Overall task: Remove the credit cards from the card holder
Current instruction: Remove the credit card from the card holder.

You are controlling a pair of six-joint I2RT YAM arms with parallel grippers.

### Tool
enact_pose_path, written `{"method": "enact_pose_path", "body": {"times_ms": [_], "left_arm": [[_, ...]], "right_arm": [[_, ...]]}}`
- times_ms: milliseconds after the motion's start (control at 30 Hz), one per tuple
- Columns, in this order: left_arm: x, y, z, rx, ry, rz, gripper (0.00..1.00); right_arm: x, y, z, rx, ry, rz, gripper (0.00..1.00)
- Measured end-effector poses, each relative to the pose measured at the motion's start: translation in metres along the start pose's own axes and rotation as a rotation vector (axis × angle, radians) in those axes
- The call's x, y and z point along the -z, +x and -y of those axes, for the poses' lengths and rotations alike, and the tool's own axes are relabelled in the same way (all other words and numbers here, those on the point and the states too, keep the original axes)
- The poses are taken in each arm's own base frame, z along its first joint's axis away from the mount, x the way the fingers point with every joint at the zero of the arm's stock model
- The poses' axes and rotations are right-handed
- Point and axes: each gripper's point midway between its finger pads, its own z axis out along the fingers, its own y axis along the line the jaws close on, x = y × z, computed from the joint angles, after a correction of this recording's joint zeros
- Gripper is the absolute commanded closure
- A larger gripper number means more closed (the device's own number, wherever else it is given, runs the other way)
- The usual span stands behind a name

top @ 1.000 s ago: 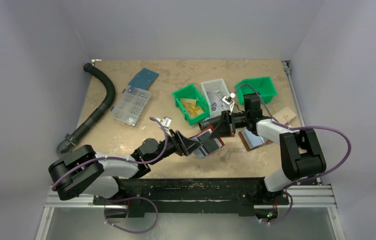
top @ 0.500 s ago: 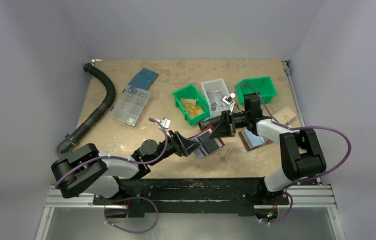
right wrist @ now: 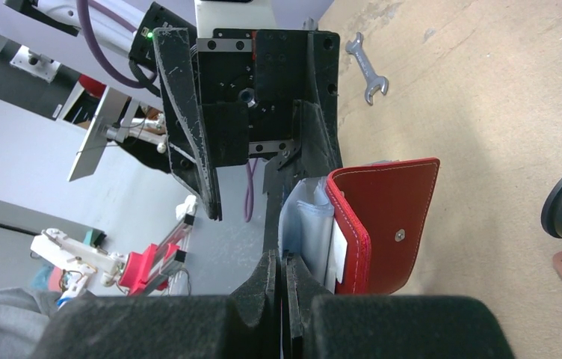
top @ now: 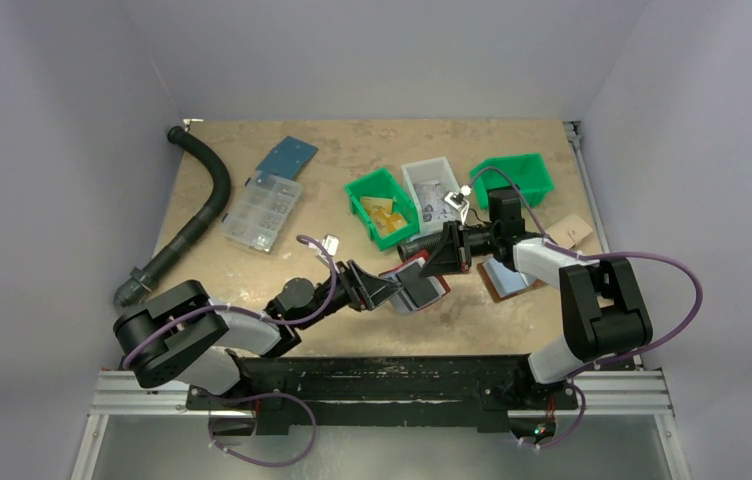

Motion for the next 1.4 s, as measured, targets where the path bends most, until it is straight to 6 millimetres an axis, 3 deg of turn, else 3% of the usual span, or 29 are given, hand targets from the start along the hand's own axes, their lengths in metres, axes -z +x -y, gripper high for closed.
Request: {"method": "enact_pose_path", "body": {"times_ms": [200,433,967,1233,1333,1400], "left_arm": [[0.000,0.001,0.001,0.002,0.003,-0.007,0.27],[-0.002,0.004,-0.003,0.012,-0.020,-0.020,0.40],[-0.009,0.003,0.005,0.028,0.015,-0.027,0.56],[-0.020,0.007,0.003,0.050,0.025,-0.039,0.72],[-0.022,0.009,0.001,0.052,0.023,-0.045,0.96],[-0.023,0.010,0.001,0.054,0.026,-0.051,1.00]], "right_arm": [[0.000,0.000,0.000,0.000,-0.002,-0.001,1.00],[0.000,0.000,0.000,0.000,-0.002,-0.001,1.00],[0.000,0.001,-0.002,0.000,-0.012,-0.003,1.00],[0.000,0.001,-0.003,-0.001,-0.017,-0.005,1.00],[0.000,0.001,-0.003,-0.002,-0.017,-0.005,1.00],[0.001,0.000,-0.003,-0.001,-0.015,-0.003,1.00]]}}
